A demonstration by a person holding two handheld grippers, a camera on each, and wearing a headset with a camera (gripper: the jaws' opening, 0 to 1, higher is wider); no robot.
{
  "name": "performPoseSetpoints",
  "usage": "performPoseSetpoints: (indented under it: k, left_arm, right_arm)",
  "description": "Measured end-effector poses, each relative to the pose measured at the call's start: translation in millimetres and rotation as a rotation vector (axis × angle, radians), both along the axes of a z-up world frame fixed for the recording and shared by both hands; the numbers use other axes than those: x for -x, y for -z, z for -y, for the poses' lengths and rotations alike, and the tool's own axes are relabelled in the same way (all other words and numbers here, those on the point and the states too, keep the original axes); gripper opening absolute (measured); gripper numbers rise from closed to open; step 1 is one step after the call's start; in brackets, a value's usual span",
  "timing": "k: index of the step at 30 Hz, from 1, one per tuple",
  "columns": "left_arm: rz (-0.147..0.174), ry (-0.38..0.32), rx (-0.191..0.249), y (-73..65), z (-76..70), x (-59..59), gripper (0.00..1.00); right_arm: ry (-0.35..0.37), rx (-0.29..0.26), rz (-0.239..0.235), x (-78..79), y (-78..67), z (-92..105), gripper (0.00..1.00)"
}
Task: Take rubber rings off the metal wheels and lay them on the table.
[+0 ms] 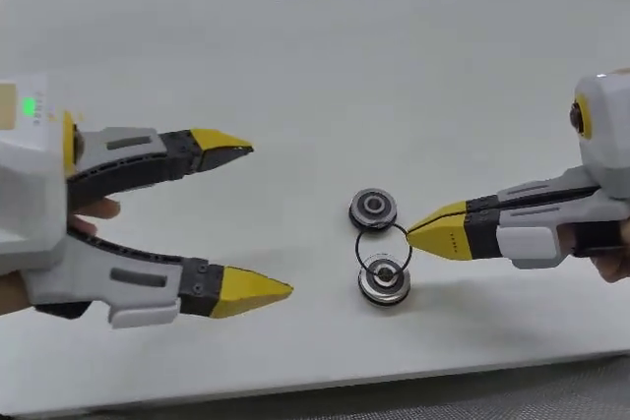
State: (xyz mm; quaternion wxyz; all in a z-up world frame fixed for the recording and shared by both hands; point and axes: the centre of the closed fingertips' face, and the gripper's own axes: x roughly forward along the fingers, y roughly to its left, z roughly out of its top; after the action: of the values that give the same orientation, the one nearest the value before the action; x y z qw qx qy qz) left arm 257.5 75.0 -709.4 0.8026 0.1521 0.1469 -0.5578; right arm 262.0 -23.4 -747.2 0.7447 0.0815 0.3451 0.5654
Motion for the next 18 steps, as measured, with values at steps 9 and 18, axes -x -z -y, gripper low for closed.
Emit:
performPoseSetpoints:
  k: [9, 18]
  left_arm:
    - [0.0, -0.124, 0.026, -9.8, -36.8, 1.8, 0.82]
    - [-0.003, -0.184, 0.048, -10.9, -54.6, 8.8, 0.91]
  right_arm:
    - [0.002, -0.012, 0.017, -2.6, -12.8, -3.0, 0.0]
    - [-0.029, -0.029, 0.026, 5.9, -27.5, -18.7, 0.0]
